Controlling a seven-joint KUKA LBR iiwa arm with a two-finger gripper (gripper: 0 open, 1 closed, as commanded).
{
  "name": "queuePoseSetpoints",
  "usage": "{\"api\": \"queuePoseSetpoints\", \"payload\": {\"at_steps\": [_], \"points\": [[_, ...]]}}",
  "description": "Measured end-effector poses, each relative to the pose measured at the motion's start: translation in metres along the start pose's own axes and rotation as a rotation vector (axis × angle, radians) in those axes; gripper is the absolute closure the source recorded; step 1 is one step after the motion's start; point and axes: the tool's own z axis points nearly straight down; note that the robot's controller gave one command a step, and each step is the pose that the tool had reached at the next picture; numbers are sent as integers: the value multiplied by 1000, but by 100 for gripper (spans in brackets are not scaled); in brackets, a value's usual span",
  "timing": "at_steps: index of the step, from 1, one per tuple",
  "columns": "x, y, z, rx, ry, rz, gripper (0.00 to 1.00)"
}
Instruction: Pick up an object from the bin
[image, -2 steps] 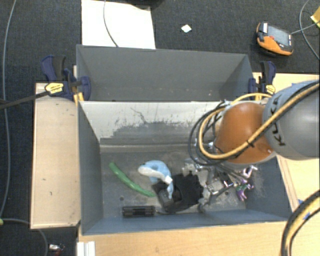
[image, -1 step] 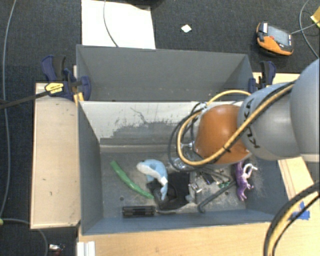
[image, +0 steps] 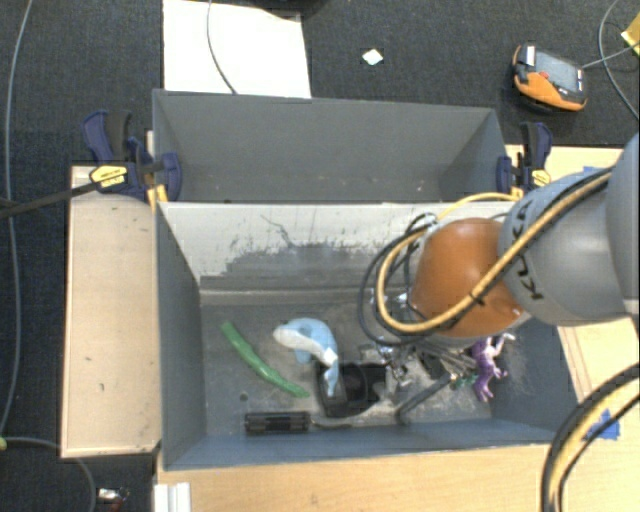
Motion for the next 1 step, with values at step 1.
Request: {"api": "queuePoseSetpoints", "payload": {"at_steps": [1], "points": [[0, 0, 0, 0, 0, -1, 100]]}}
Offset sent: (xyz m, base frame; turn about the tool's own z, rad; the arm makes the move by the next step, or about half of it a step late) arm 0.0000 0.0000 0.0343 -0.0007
